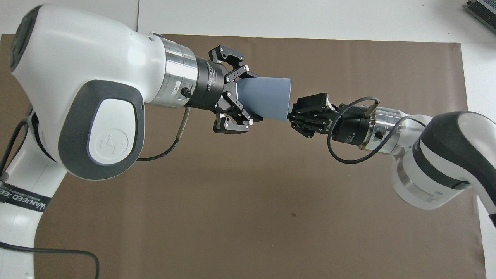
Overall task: Hang cup on cup holder
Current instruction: 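Close the left gripper on the cup base held by the right gripper, then open the right gripper and pull it back from the cup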
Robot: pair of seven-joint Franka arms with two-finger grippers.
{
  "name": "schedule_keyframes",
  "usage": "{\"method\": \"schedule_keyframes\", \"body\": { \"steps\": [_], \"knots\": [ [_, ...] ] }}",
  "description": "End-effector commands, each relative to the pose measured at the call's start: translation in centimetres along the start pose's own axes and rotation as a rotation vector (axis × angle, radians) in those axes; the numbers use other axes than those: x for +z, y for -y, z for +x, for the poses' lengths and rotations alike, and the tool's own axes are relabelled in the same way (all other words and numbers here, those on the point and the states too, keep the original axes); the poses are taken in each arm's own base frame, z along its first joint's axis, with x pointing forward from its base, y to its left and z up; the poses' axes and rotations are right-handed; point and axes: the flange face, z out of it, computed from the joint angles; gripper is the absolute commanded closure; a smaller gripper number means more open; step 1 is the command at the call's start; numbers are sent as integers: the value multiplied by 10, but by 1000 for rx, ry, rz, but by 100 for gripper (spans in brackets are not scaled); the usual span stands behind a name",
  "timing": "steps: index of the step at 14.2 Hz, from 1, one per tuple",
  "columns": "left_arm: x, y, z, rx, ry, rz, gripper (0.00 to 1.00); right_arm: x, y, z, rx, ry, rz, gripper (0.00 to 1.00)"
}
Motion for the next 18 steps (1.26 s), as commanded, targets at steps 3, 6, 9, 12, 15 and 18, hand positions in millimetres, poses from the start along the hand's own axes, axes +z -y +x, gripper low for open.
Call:
{"method": "schedule_keyframes", "body": {
  "steps": [3, 6, 9, 12, 15, 18],
  "knots": [
    [-8, 4, 5, -32, -1, -23, 100, -3, 2, -4, 3, -25, 19, 100],
    [-10, 5, 4, -30, -3, -26, 100, -2, 2, -3, 19, -35, 14, 98],
    [-13, 7, 6, -33, -7, -27, 100, -1, 1, -3, 21, -33, 14, 62],
    [-11, 8, 11, -35, -14, -22, 100, -2, 1, -3, 20, -34, 12, 56],
    [-14, 8, 11, -31, -14, -27, 100, -1, 2, -4, 19, -32, 13, 52],
    [-16, 6, 21, -19, -56, -36, 100, -7, 1, -1, 9, -37, -9, 8]
  ]
}}
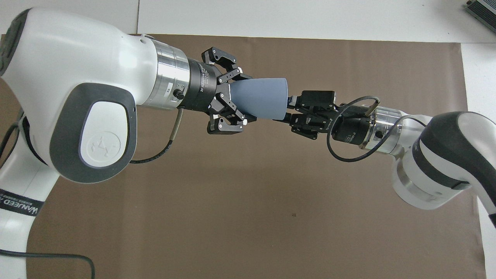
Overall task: Hang cup on cup holder
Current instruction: 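Open the right gripper and pull it back from the cup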
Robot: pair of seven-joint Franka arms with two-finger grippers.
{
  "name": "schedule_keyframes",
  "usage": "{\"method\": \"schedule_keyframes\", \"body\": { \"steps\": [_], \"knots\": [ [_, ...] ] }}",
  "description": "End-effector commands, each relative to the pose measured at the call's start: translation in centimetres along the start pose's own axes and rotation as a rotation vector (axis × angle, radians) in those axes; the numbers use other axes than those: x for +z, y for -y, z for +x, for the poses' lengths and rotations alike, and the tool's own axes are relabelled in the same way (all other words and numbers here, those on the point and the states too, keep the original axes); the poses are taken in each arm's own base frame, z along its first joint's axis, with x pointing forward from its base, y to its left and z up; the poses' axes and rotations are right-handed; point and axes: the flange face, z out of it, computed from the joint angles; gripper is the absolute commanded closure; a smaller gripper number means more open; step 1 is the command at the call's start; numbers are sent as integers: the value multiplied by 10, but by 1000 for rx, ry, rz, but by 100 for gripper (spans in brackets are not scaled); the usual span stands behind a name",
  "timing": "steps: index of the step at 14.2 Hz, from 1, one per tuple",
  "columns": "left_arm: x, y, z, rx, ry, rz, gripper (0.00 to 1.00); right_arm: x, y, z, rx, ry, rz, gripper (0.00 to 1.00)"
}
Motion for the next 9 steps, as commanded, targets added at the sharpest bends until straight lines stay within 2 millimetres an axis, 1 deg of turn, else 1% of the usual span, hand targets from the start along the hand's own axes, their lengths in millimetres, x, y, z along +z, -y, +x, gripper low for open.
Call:
{"method": "schedule_keyframes", "body": {
  "steps": [1, 2, 3, 4, 7, 8, 9],
  "knots": [
    [-11, 3, 14, 6, -48, -29, 100, -8, 2, -2, -7, -17, -19, 8],
    [-12, 1, 19, 0, -55, -33, 100, -11, 1, -1, -15, -18, -40, 0],
    [-13, -1, 24, 7, -60, -34, 100, -15, 1, 1, -34, -19, -71, 0],
    [-17, -4, 33, 15, -80, -45, 100, -25, 1, 6, -56, -25, -111, 0],
    [-15, -2, 46, 85, -188, -69, 100, -43, -1, 13, -125, -25, -247, 0],
    [-13, -4, 54, 103, -227, -74, 100, -50, -1, 16, -149, -26, -297, 0],
    [-18, -7, 63, 117, -260, -89, 100, -57, 2, 19, -168, -30, -353, 0]
  ]
}}
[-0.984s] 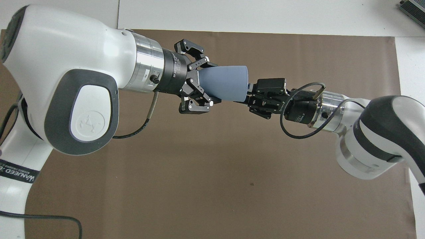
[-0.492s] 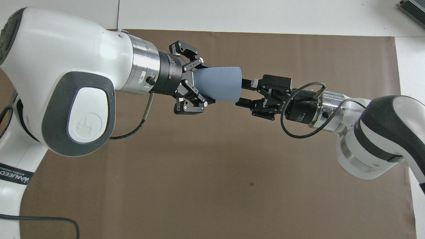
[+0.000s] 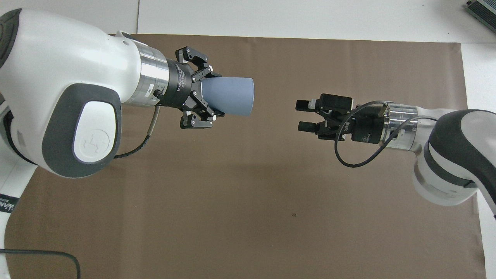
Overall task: Hang cup on cup holder
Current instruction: 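Open the right gripper and pull it back from the cup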
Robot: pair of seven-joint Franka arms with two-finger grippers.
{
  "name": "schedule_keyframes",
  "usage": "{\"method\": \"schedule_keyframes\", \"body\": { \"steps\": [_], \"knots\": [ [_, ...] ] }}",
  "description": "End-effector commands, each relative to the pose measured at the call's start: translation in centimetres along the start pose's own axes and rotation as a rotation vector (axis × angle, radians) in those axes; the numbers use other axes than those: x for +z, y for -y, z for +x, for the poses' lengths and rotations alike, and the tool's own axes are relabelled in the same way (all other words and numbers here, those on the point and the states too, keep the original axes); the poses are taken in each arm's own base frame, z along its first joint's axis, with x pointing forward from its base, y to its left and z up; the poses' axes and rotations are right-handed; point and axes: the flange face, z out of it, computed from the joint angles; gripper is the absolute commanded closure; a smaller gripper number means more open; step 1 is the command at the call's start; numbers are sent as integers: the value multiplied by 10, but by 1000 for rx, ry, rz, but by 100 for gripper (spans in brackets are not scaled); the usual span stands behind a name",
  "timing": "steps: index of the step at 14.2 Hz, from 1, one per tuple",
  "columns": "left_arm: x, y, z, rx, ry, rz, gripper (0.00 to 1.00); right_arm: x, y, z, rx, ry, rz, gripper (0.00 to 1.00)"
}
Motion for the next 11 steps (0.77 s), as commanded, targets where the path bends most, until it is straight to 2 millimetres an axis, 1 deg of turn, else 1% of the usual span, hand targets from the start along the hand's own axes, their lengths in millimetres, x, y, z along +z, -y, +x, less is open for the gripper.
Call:
{"method": "schedule_keyframes", "body": {
  "steps": [1, 2, 3, 4, 5, 6, 7, 8, 9, 11],
  "knots": [
    [-5, 9, 23, 58, -93, -34, 100, -23, 7, 6, -40, -21, -145, 0],
    [-4, 10, 28, 90, -128, -42, 100, -29, 10, 9, -40, -24, -224, 0],
    [-4, 9, 38, 110, -175, -48, 100, -35, 15, 12, -48, -32, -302, 0],
    [-5, 7, 48, 136, -228, -59, 100, -40, 16, 14, -56, -39, -384, 0],
    [-5, 8, 53, 165, -270, -73, 100, -47, 17, 17, -70, -53, -456, 0],
    [-5, 5, 66, 189, -311, -84, 100, -55, 16, 20, -90, -63, -521, 0],
    [-10, 3, 77, 219, -353, -93, 100, -58, 14, 20, -121, -65, -598, 0],
    [-12, 2, 84, 251, -387, -93, 100, -62, 12, 22, -161, -64, -685, 0],
    [-17, -2, 98, 262, -425, -98, 100, -67, 9, 22, -199, -62, -770, 0],
    [-24, -8, 111, 279, -498, -111, 100, -72, 6, 23, -266, -58, -913, 0]
  ]
}}
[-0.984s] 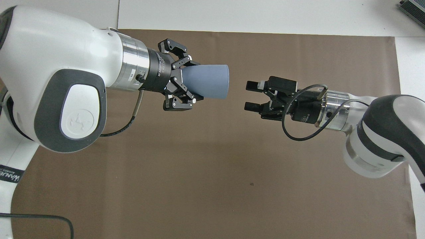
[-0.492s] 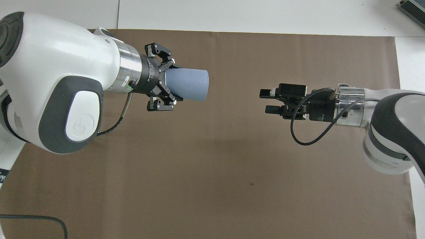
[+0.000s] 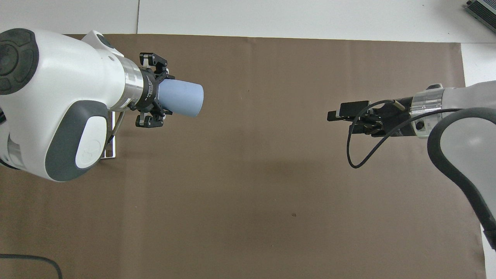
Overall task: Hang cup on cup holder
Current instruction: 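Carry the cup with the left gripper while the right gripper retracts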
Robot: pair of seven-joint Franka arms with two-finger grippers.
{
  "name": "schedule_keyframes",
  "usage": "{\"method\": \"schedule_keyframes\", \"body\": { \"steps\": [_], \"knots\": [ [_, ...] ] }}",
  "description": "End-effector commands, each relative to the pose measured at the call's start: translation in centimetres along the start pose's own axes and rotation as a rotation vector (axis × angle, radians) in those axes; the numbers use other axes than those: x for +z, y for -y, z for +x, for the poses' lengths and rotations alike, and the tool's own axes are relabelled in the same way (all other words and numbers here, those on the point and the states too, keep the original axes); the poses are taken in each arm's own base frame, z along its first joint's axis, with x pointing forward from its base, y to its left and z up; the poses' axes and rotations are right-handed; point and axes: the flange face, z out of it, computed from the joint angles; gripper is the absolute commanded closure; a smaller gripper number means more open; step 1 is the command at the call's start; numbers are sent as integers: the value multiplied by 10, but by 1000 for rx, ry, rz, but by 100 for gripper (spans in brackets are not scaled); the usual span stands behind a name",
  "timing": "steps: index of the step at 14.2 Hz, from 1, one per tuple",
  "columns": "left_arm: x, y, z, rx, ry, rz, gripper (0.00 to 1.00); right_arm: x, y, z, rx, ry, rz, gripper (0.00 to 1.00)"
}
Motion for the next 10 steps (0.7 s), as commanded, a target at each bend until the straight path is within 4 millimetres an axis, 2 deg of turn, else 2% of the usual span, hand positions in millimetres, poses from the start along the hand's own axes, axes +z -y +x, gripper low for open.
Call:
{"method": "schedule_keyframes", "body": {
  "steps": [1, 4, 5, 6, 8, 10],
  "knots": [
    [-4, 8, 27, 47, -121, -27, 100, -7, -3, 1, -80, -31, -180, 0],
    [3, 11, 54, 91, -253, -33, 100, -12, -7, 3, -164, -38, -345, 0],
    [9, 12, 58, 116, -291, -42, 100, -20, -8, 3, -148, -39, -356, 0],
    [12, 11, 72, 130, -338, -53, 100, -30, -12, 2, -121, -27, -366, 0],
    [16, 8, 88, 164, -409, -65, 100, -66, -18, 5, -105, -23, -451, 0],
    [19, 4, 108, 200, -486, -84, 100, -97, -17, 4, -78, -9, -460, 0]
  ]
}}
